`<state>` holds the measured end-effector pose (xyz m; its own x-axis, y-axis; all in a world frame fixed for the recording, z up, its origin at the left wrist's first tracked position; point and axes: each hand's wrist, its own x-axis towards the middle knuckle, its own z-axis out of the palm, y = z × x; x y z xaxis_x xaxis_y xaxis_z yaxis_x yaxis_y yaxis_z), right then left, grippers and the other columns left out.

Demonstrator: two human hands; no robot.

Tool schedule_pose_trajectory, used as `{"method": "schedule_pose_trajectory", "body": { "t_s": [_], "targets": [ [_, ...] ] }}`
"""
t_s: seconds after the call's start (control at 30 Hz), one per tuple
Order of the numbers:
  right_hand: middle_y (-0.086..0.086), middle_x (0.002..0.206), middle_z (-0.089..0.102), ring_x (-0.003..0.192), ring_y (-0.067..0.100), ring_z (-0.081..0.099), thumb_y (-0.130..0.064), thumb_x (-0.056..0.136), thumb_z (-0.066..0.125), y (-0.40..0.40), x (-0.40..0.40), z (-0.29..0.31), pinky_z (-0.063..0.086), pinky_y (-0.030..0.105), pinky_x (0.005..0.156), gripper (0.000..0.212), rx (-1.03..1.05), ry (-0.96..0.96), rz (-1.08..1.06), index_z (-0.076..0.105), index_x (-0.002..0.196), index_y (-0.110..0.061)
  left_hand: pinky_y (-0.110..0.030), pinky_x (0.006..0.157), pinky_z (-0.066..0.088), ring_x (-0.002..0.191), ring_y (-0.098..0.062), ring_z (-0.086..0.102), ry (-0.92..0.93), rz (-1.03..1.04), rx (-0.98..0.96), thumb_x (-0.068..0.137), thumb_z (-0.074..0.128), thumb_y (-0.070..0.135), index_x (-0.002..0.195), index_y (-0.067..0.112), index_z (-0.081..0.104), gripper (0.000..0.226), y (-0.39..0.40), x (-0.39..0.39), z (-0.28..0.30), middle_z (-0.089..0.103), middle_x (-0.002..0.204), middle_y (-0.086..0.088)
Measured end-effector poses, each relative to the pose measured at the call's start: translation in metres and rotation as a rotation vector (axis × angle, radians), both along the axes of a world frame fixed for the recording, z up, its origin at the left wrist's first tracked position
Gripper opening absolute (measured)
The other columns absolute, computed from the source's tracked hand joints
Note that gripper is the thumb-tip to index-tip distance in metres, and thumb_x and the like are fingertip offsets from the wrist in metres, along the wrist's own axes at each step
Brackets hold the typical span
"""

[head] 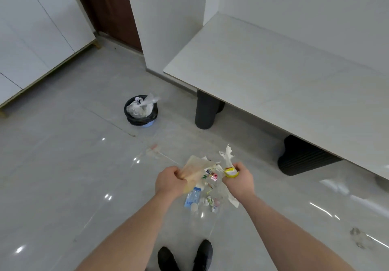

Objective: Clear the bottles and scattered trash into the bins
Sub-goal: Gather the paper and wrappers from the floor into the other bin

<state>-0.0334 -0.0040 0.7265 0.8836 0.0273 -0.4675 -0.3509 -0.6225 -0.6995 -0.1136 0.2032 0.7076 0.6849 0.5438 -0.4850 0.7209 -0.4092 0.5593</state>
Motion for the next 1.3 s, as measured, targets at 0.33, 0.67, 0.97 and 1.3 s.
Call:
{"method": "schedule_pose_trajectory", "body": {
  "t_s": [0.33, 0.67, 0.97, 1.3],
  "targets": [
    [0.007, 0.079, 0.067, 0.063, 0.025, 0.060, -0.005, 0.073, 0.066, 0.101, -0.015, 0.038, 0.050, 0.031, 0.046, 0.019, 0.016, -0.061, 0.088, 0.059, 0.086, -0.016, -0.025, 0.061, 0.041, 0.078, -0.026, 0.064, -0.044, 0.112, 0.003, 0.068, 0.067, 0.016, 0.066, 0.021, 0.057, 0.011, 0.103, -0.038, 0.043, 0.060, 0.066, 0.006],
    [0.004, 0.080, 0.065, 0.063, 0.019, 0.055, -0.008, 0.071, 0.070, 0.209, 0.024, 0.048, 0.048, 0.031, 0.052, 0.020, 0.058, -0.063, 0.146, 0.057, 0.085, -0.017, -0.025, 0.061, 0.042, 0.080, -0.027, 0.064, -0.057, 0.168, 0.027, 0.069, 0.069, 0.015, 0.069, 0.021, 0.058, 0.012, 0.197, -0.004, 0.063, 0.061, 0.070, 0.004],
    [0.000, 0.080, 0.064, 0.063, 0.014, 0.053, -0.007, 0.071, 0.072, 0.315, 0.080, 0.050, 0.043, 0.022, 0.050, 0.024, 0.087, -0.032, 0.214, 0.058, 0.088, -0.014, -0.024, 0.053, 0.036, 0.071, -0.023, 0.058, -0.056, 0.241, 0.076, 0.069, 0.068, 0.016, 0.067, 0.022, 0.055, 0.015, 0.296, 0.040, 0.076, 0.057, 0.068, 0.005],
    [0.006, 0.082, 0.066, 0.066, 0.018, 0.053, -0.008, 0.072, 0.073, 0.431, 0.135, 0.052, 0.045, 0.029, 0.055, 0.023, 0.040, -0.100, 0.149, 0.058, 0.089, -0.011, -0.025, 0.052, 0.037, 0.068, -0.025, 0.058, -0.056, 0.156, 0.043, 0.070, 0.068, 0.013, 0.064, 0.020, 0.053, 0.017, 0.424, 0.100, 0.077, 0.055, 0.061, 0.005]
  ]
}}
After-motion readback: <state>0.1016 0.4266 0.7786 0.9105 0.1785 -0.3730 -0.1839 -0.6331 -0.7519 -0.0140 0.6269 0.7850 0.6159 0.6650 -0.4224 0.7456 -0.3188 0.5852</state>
